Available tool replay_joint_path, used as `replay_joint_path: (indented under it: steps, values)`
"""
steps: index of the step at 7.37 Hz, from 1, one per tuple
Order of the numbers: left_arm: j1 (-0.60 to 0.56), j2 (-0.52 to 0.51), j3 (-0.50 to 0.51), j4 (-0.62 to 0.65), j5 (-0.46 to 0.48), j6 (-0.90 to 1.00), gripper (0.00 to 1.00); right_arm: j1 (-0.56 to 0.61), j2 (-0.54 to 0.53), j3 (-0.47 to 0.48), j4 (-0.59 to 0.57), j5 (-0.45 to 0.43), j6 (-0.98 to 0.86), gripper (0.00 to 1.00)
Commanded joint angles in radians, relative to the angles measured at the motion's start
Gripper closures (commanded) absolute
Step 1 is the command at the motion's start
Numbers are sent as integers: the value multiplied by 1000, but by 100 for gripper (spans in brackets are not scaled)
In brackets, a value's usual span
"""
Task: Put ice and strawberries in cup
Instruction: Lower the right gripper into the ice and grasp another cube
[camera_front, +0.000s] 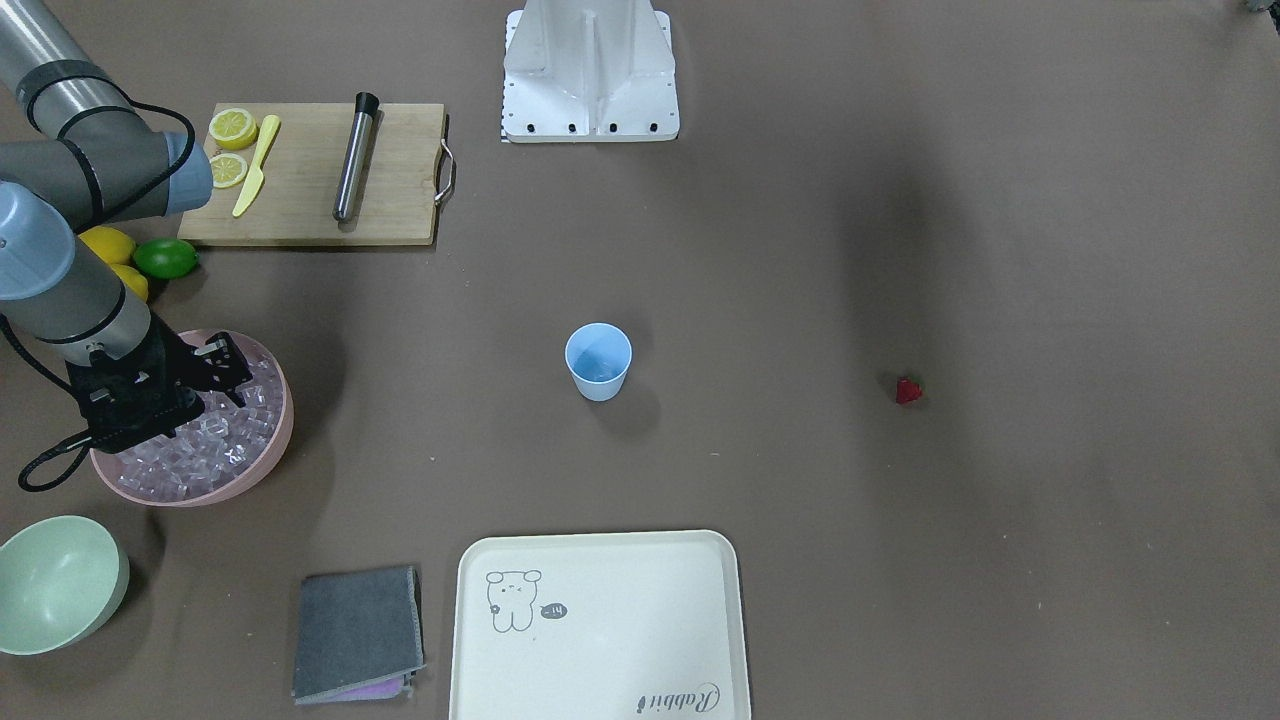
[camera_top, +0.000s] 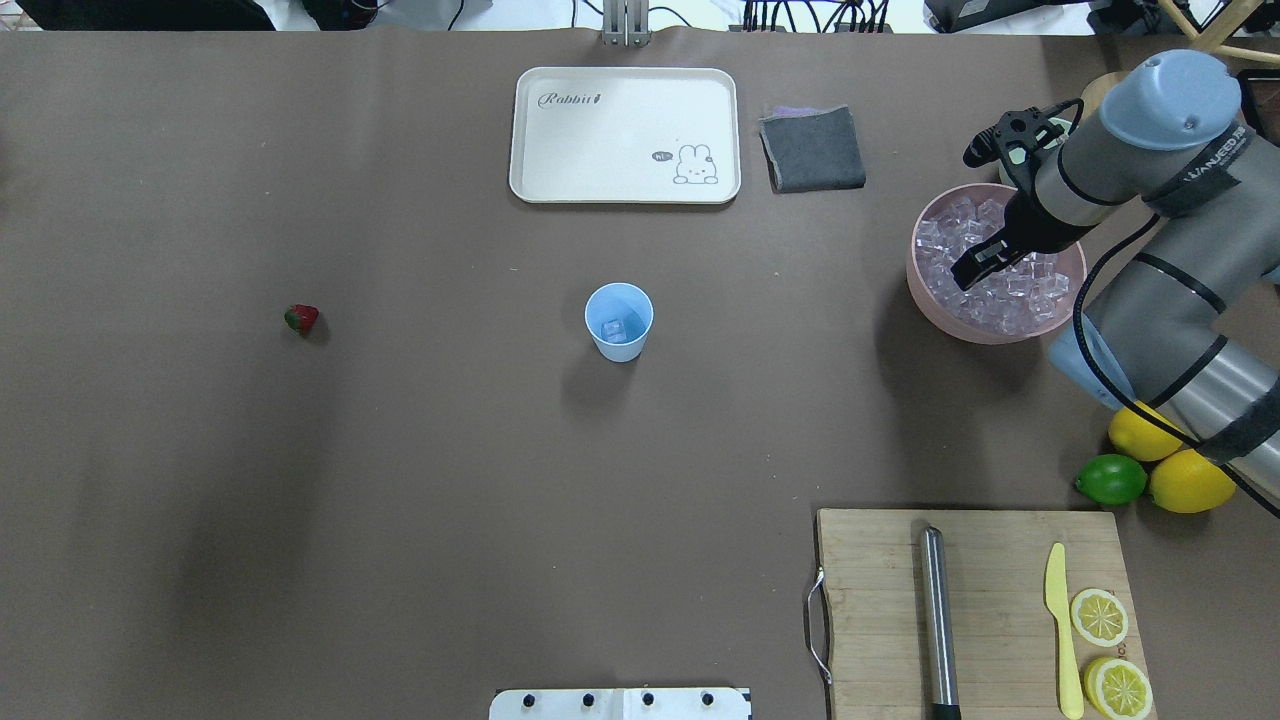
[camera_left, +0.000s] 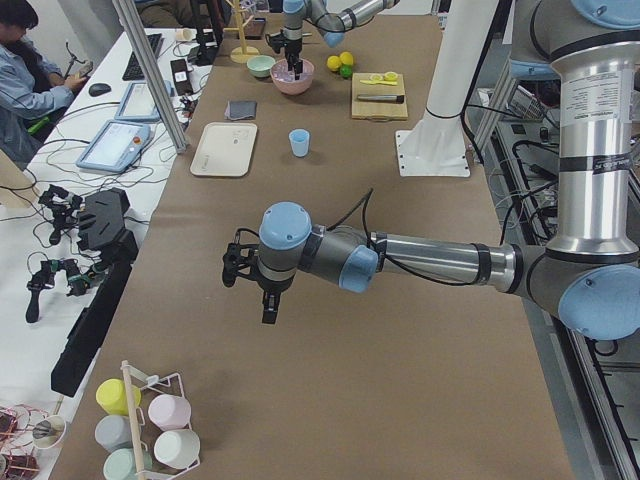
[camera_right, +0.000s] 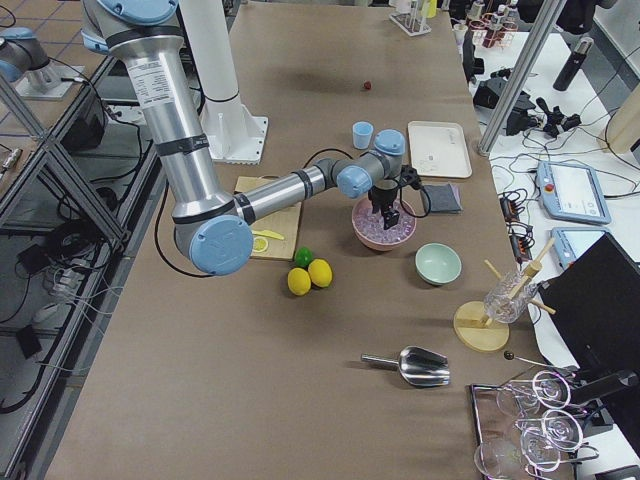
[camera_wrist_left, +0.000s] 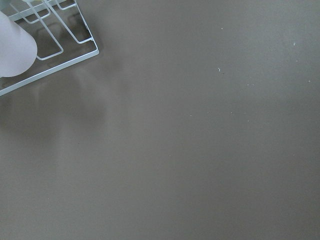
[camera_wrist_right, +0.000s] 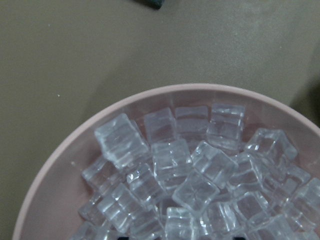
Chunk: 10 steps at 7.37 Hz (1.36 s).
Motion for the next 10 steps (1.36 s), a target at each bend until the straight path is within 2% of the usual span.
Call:
replay_joint_path:
  steps: [1, 4, 5, 7, 10]
  values:
    - [0, -4, 3, 1, 2, 0, 2, -9, 0, -2, 0, 0, 18, 35]
    - [0, -4, 0, 1, 1, -1, 2, -9, 1, -5, 2, -1, 17, 36]
    - [0, -4, 0, -1, 1, -1, 2, -9, 0, -5, 2, -1, 18, 46]
    - [0, 1, 0, -15, 1, -3, 2, -9, 0, -3, 2, -1, 18, 50]
    - [-2, 2, -2, -15, -1, -4, 2, -9, 0, -5, 2, -1, 18, 69]
